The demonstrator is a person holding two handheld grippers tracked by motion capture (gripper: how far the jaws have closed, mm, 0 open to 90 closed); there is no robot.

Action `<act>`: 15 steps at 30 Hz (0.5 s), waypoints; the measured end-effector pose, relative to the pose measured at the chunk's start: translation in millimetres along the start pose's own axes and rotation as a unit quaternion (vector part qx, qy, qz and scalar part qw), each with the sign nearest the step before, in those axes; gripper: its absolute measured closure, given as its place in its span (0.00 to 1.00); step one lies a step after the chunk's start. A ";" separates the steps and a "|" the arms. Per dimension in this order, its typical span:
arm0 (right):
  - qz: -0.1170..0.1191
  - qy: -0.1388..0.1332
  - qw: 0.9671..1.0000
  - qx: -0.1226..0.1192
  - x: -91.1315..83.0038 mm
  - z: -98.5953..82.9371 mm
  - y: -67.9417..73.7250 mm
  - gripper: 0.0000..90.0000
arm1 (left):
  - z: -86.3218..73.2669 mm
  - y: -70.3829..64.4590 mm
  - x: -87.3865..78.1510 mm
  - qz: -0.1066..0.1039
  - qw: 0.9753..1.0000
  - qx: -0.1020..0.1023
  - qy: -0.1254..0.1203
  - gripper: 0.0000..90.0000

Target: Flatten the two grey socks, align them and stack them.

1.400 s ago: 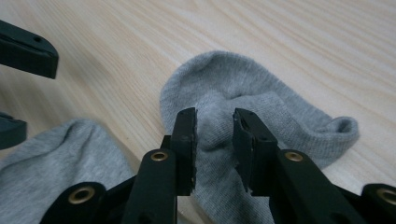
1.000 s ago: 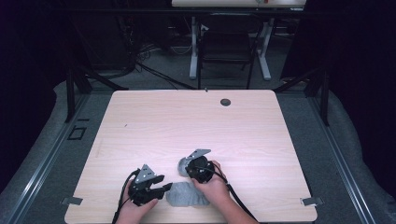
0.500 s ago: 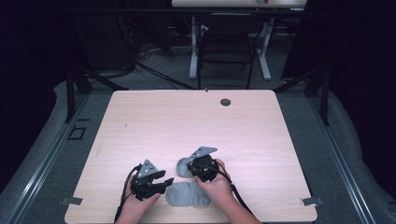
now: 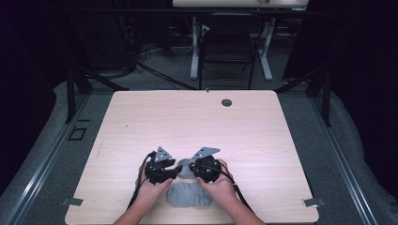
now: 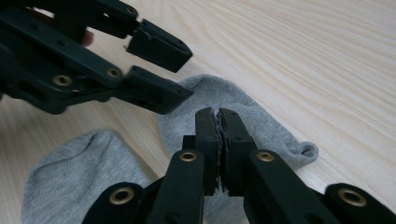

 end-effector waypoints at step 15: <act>0.001 -0.009 1.000 -0.006 -2.7 0.9 -1.9 0.97 | 2.6 4.6 12.3 0.004 1.000 -0.003 0.014 0.88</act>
Point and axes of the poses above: each handheld gripper's, and its own axes: x roughly forward along the jaws, z roughly out of its top, y roughly to its left, the point moved 2 cm from there along x, roughly forward along the jaws, and after that the axes turned 5 degrees about -z, right-handed, at the moved point
